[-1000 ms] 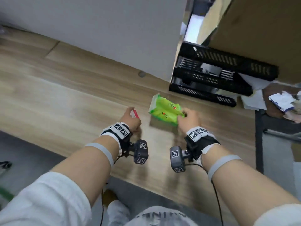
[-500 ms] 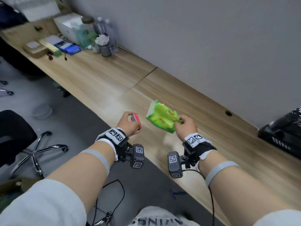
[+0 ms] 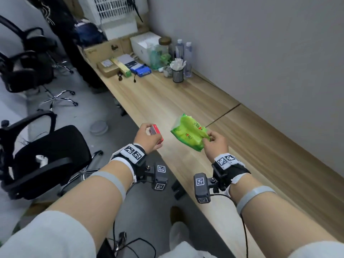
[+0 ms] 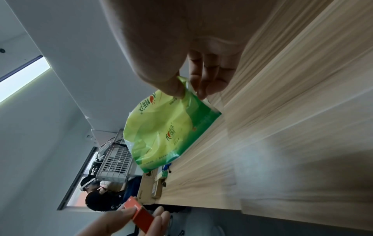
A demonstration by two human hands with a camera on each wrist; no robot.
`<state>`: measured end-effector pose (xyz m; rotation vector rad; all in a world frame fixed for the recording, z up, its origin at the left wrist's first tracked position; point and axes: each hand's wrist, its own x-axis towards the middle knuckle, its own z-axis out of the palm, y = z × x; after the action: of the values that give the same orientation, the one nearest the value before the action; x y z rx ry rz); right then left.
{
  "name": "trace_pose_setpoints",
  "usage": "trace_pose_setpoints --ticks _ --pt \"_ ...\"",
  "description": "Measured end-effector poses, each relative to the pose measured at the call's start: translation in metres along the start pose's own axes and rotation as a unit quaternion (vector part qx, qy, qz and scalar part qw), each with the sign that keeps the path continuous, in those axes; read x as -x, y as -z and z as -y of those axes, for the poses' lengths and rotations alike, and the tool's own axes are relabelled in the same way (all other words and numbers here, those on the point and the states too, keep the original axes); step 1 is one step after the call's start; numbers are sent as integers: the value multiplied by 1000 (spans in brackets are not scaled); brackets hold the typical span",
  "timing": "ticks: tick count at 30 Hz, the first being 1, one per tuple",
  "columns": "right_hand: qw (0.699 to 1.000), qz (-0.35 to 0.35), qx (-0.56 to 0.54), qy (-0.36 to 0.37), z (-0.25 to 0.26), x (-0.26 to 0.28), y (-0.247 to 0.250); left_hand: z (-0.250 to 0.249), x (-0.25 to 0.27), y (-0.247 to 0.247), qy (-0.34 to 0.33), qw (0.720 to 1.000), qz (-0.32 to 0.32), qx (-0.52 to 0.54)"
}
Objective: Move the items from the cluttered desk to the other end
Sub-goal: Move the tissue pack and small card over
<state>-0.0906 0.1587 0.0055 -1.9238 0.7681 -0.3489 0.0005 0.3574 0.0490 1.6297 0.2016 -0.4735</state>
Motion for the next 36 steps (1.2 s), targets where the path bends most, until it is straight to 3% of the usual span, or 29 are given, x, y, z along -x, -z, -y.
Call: trace_pose_setpoints --ticks 9,18,26,36 --pt "999 37 -21 -7 53 -140 -115 -63 -139 40 2 997 -49 54" --pt "999 35 12 -18 79 -210 -192 -86 -253 86 47 994 -82 51" --pt "996 -42 59 -54 113 -282 -252 -121 -381 109 85 995 -4 50" --pt "987 -77 78 -116 143 -338 -336 -145 -514 122 100 991 84 -18"
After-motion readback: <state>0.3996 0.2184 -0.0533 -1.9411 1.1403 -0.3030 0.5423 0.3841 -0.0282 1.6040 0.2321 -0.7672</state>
